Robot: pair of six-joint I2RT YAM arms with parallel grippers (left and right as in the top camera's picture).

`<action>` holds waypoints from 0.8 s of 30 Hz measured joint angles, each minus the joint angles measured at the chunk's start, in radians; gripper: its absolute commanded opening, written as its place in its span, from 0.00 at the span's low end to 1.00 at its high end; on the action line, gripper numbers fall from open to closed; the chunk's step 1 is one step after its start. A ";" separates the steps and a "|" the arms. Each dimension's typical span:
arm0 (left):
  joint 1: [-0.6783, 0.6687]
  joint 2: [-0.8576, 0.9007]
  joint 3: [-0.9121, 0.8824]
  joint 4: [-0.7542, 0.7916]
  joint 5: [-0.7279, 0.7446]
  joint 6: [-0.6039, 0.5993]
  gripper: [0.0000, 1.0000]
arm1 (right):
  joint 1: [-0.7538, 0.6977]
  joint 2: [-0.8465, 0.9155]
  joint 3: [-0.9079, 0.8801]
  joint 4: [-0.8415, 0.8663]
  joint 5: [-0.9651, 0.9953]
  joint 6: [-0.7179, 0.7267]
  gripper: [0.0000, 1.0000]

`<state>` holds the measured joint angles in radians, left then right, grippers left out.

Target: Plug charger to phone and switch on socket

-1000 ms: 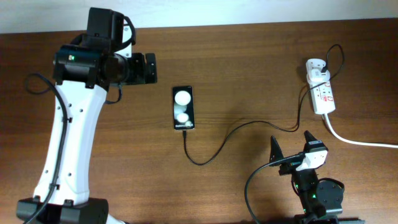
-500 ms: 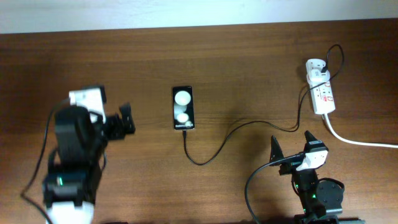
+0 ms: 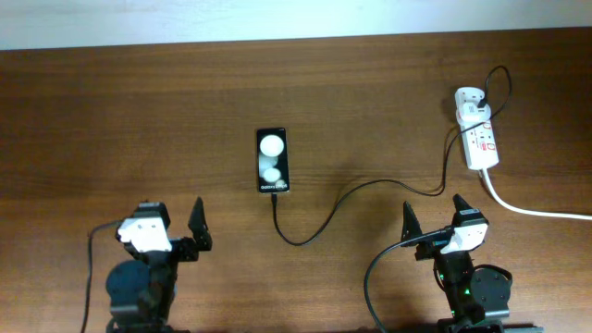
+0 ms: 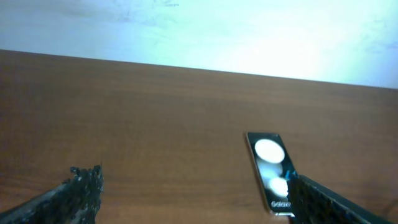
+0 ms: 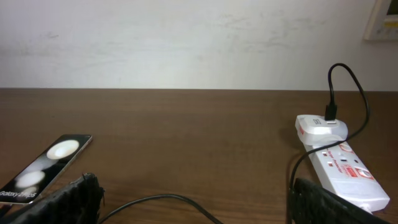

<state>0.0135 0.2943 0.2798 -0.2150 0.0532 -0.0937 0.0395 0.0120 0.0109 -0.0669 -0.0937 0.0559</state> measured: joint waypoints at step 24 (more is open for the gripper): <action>0.000 -0.279 -0.238 0.157 -0.009 0.024 0.99 | 0.000 0.000 0.000 0.000 0.000 0.000 0.99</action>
<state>0.0135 0.0154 0.0418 -0.0578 0.0441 -0.0700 0.0395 0.0120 0.0109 -0.0666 -0.0937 0.0563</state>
